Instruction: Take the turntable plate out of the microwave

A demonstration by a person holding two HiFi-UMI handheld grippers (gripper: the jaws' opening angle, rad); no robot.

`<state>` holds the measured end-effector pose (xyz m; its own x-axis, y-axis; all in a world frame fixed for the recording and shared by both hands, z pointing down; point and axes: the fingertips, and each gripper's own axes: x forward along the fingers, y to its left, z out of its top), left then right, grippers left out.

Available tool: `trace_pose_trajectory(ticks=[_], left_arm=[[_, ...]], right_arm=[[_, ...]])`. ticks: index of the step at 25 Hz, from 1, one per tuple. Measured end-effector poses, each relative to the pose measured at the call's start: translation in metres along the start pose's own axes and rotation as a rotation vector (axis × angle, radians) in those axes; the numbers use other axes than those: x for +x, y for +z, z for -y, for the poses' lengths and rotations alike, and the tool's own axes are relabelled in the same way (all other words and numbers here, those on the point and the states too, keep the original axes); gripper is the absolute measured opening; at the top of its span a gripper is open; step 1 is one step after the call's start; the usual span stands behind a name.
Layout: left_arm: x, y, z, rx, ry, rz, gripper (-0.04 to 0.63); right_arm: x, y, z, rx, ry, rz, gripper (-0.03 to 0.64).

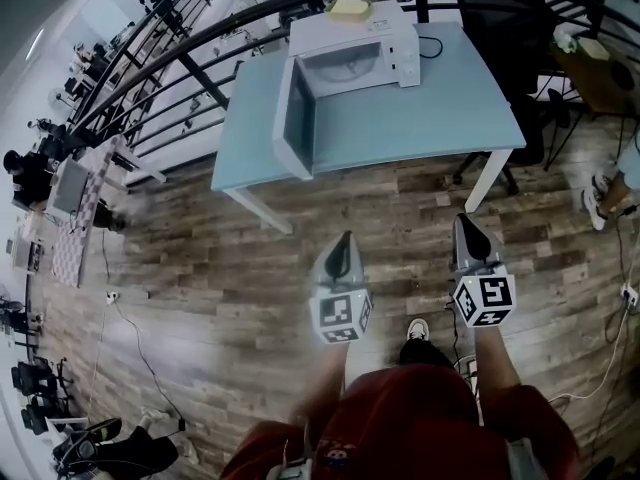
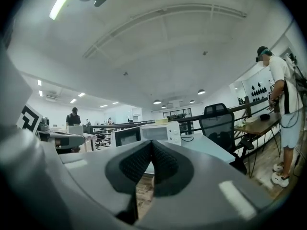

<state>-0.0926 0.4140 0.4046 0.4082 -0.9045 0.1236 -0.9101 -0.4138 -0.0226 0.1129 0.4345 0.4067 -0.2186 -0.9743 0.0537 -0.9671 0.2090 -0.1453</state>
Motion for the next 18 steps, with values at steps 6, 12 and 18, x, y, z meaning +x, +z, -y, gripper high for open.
trace_pose_trajectory(ticks=[6, 12, 18], left_arm=[[0.056, 0.005, 0.02, 0.006, 0.002, -0.014, 0.0], [0.091, 0.012, 0.026, 0.026, 0.008, -0.011, 0.0], [0.106, 0.009, 0.013, 0.019, 0.025, -0.01, 0.0]], right_arm=[[0.034, 0.006, 0.048, 0.011, 0.004, -0.002, -0.002], [0.06, 0.009, 0.074, 0.016, 0.025, -0.005, -0.002], [0.083, 0.009, 0.075, 0.008, 0.041, -0.007, -0.002]])
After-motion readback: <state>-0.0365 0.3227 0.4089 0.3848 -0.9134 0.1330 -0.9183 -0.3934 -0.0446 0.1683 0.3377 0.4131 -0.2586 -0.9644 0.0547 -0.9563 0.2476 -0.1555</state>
